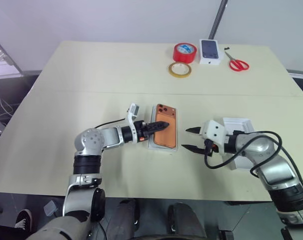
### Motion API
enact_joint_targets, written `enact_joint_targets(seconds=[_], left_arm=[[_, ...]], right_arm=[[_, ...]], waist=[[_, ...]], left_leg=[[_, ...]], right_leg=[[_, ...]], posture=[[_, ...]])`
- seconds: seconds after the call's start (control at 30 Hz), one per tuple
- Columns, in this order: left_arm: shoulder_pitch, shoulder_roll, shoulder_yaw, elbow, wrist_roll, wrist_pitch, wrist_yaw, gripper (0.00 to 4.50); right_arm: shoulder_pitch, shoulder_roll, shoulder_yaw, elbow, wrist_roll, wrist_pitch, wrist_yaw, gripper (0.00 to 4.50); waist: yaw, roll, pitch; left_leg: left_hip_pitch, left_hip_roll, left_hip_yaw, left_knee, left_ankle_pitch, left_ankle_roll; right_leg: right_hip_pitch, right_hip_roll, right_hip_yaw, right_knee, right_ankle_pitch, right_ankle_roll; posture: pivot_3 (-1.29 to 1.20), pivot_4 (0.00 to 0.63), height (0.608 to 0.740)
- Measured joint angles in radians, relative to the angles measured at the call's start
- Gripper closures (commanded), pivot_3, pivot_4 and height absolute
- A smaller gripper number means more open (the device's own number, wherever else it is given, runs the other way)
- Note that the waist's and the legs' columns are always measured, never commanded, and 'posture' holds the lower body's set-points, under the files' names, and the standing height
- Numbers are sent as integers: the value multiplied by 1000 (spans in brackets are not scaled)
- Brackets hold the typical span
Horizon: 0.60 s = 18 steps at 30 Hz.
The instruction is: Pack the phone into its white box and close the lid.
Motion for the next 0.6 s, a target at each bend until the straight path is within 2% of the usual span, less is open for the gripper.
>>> enact_joint_targets(seconds=[0.33, 0.43, 0.47, 0.5, 0.57, 0.6], left_arm=[[9, 62, 1, -139, -5, 85, 30, 1313], [13, 82, 12, -163, -4, 86, 36, 2083], [16, 98, 14, -171, -1, 80, 38, 2605], [18, 110, 14, -176, 1, 73, 38, 3007], [20, 133, 17, -179, 2, 71, 39, 4162], [20, 139, 18, -179, 2, 71, 39, 4500]], right_arm=[[-24, 3, 23, 12, -15, -7, 2, 1493], [-29, 6, 25, 29, -21, -16, -1, 1493], [-34, 11, 26, 39, -22, -16, -4, 2050], [-38, 12, 27, 44, -24, -18, -8, 2291], [-49, 12, 27, 64, -28, -25, -15, 3361], [-53, 12, 27, 71, -34, -31, -18, 3952]], waist=[[1, 0, 0], [1, 0, 0], [0, 0, 0], [0, 0, 0], [0, 0, 0], [1, 0, 0]], left_leg=[[0, 0, 0, 0, 0, 0], [0, 0, 0, 0, 0, 0], [0, 0, 0, 0, 0, 0], [0, 0, 0, 0, 0, 0], [0, 0, 0, 0, 0, 0], [0, 0, 0, 0, 0, 0]], right_leg=[[0, 0, 0, 0, 0, 0], [0, 0, 0, 0, 0, 0], [0, 0, 0, 0, 0, 0], [0, 0, 0, 0, 0, 0], [0, 0, 0, 0, 0, 0], [0, 0, 0, 0, 0, 0]], posture=[[0, 150, 728], [0, 150, 728], [0, 150, 728], [0, 150, 728], [0, 150, 728], [0, 150, 728]])
